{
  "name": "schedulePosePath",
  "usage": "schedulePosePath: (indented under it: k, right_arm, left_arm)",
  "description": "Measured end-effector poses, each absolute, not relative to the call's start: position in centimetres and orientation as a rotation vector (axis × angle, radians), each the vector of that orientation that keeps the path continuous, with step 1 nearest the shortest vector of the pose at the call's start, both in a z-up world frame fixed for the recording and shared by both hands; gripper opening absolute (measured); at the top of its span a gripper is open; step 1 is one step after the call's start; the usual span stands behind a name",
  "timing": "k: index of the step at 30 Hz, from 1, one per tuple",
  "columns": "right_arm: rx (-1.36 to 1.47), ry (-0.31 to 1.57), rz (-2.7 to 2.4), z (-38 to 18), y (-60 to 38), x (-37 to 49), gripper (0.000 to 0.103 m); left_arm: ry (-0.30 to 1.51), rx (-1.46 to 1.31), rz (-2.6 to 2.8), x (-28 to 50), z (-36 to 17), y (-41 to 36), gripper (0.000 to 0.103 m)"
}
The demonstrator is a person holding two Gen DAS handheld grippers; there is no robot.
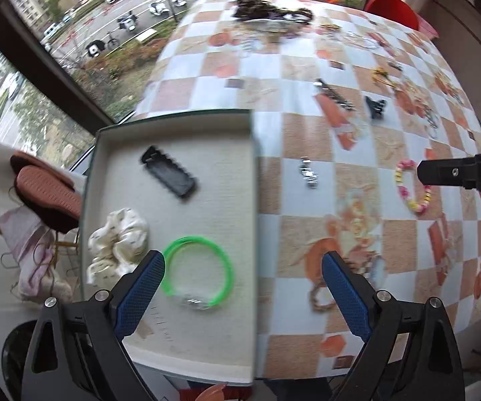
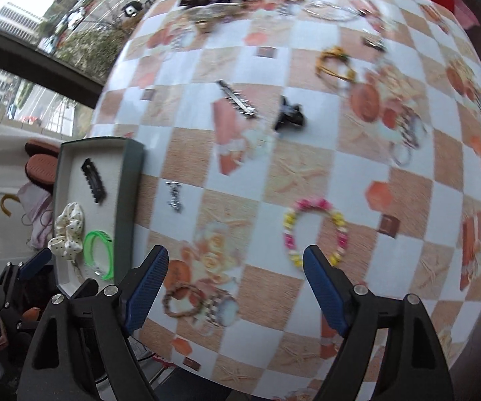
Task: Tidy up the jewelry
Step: 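Withdraw both tools from the tray back over the table, then grasp the braided brown bracelet with the left tool while the right grasps the black claw clip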
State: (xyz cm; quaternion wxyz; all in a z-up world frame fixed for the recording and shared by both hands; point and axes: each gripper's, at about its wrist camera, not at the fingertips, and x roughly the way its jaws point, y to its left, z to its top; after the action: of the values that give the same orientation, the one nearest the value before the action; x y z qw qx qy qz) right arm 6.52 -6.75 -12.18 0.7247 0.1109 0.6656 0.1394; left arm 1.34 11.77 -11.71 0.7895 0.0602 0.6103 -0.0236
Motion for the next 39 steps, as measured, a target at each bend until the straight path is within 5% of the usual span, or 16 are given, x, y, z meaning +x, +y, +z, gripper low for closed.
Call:
schedulePosePath:
  k: [16, 39]
  right_arm:
    - [0.243, 1.492, 0.222, -14.3, -12.9, 7.1, 0.086]
    - [0.159, 1.478, 0.303, -17.8, -8.0, 16.0, 0.086]
  left_arm:
    - [1.387, 0.148, -0.172, 1.4, -14.2, 4.4, 0.098]
    - [1.513, 0.14, -0.087, -1.6, -21.7, 3.3, 0.098]
